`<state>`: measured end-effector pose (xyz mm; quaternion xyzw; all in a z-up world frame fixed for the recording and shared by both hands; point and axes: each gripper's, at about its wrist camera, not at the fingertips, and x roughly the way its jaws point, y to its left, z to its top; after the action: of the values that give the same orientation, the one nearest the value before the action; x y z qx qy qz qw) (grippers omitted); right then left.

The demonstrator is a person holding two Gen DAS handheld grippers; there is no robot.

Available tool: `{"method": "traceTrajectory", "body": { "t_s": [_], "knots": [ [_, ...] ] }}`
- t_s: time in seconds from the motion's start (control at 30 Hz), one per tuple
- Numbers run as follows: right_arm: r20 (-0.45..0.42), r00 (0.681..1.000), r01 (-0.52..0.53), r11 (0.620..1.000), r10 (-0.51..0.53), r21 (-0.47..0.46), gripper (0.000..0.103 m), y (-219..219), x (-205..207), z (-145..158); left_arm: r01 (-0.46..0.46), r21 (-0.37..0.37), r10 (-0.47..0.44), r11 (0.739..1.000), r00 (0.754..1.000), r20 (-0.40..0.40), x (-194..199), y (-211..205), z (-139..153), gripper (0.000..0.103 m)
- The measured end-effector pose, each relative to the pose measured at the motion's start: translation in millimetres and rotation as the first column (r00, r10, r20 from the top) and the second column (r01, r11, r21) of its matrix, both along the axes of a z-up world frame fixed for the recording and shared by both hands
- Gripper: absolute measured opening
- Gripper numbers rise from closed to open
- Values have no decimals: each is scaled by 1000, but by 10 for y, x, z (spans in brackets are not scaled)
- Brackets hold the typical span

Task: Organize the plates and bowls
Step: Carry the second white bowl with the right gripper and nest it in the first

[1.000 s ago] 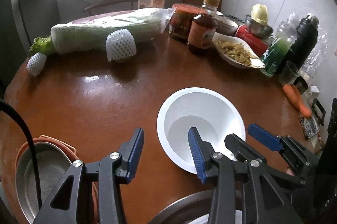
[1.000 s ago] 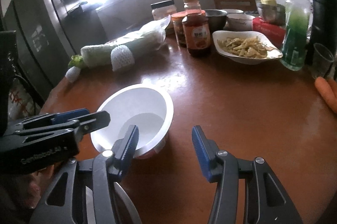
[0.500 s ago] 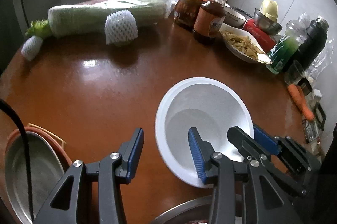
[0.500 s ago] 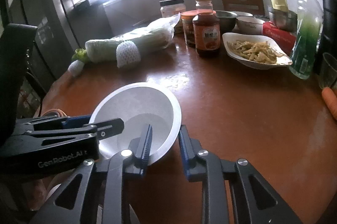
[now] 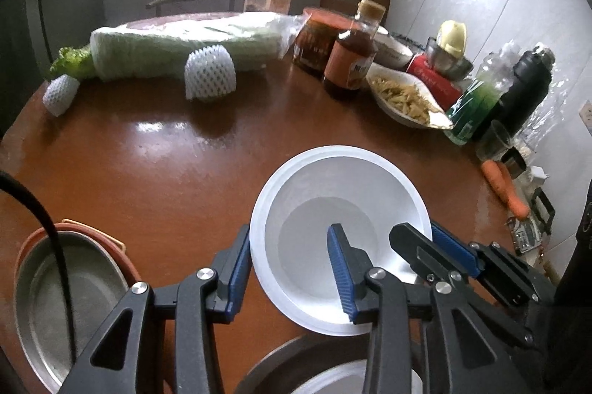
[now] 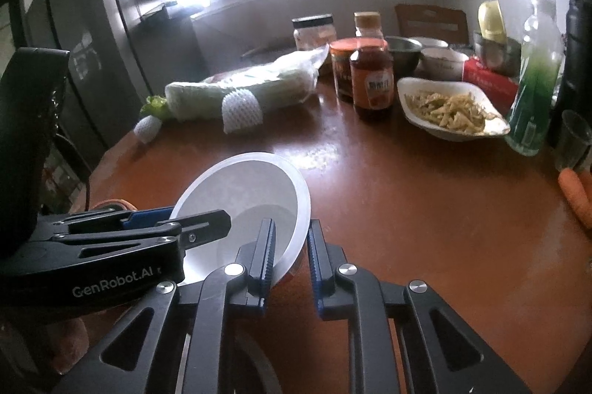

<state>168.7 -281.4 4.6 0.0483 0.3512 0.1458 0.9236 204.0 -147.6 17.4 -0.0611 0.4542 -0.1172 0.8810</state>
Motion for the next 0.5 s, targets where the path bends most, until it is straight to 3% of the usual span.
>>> {"method": "traceTrajectory", "body": {
  "t_s": [0.5],
  "knots": [
    [110,994,-14,1000,17,-22,19,141,-469,463,-5,-10,7,1000,993,118,-501,129,453,40]
  ]
}}
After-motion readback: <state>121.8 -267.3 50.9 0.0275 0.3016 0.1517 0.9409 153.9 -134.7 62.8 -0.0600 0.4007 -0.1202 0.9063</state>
